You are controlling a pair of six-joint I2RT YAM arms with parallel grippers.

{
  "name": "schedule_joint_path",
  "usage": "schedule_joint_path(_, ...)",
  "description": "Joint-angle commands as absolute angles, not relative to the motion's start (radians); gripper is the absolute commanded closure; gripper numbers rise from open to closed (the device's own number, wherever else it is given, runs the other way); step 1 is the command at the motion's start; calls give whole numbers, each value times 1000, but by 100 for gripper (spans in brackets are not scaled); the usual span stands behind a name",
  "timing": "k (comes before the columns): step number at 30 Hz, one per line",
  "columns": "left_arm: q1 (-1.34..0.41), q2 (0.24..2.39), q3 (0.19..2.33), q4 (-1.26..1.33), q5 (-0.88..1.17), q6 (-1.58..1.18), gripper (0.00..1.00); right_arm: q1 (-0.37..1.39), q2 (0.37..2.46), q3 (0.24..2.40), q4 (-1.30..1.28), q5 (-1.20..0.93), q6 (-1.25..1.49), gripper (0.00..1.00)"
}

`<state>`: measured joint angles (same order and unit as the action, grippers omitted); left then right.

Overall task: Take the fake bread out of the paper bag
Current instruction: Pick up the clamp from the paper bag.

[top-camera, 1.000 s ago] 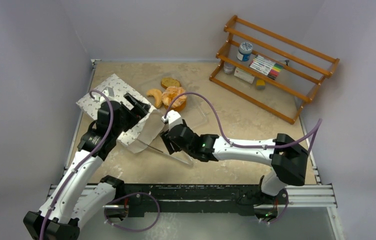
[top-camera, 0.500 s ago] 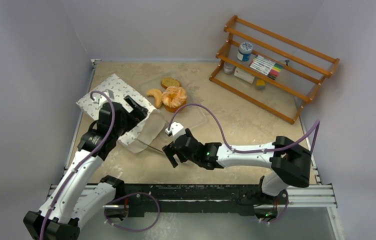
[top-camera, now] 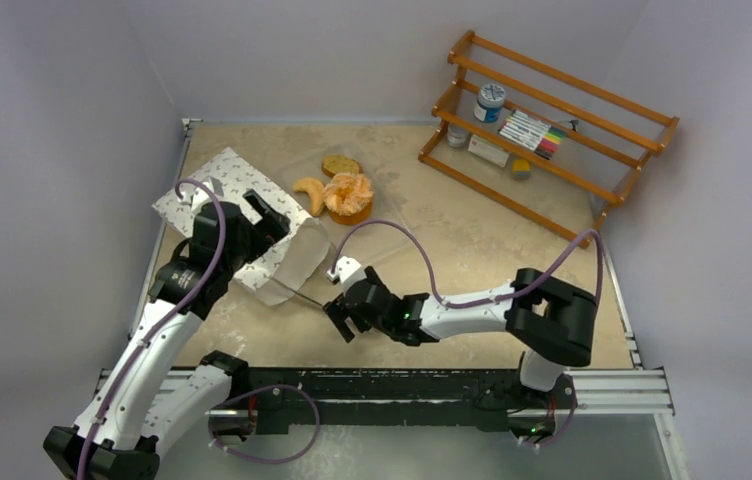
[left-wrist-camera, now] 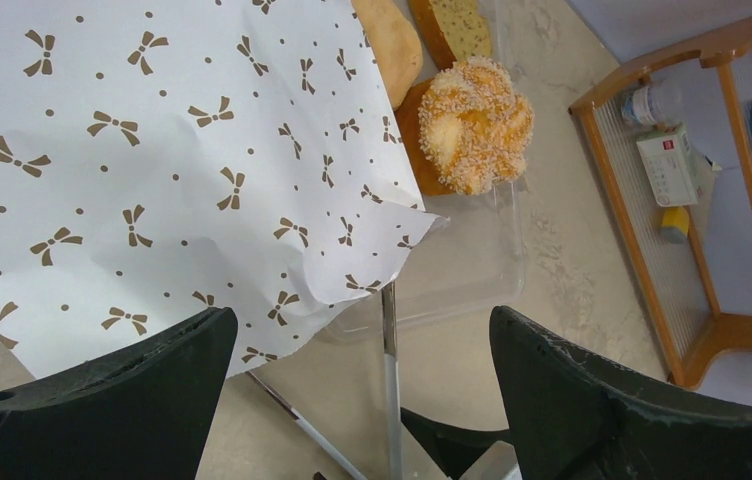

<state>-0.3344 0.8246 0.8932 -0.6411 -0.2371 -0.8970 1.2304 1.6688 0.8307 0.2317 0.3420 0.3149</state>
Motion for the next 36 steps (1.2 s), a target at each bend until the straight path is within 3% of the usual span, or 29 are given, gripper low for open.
schedule_joint_path(1, -329, 816, 949, -657, -259, -875, 2, 1235, 1716, 825, 333, 369, 278, 9)
schedule_joint_path(10, -330, 814, 973, -707, -277, -863, 2, 1235, 1774, 825, 383, 409, 267, 12)
schedule_joint_path(15, -329, 816, 970, -719, -286, -858, 2, 1235, 1788, 818, 398, 411, 269, 35)
schedule_joint_path(19, -329, 808, 972, -731, -307, -859, 2, 1235, 1758, 809, 375, 415, 291, 44)
schedule_joint_path(36, -329, 787, 1066, -812, -591, -915, 1, 1308, 1554, 793, 93, 437, 476, 47)
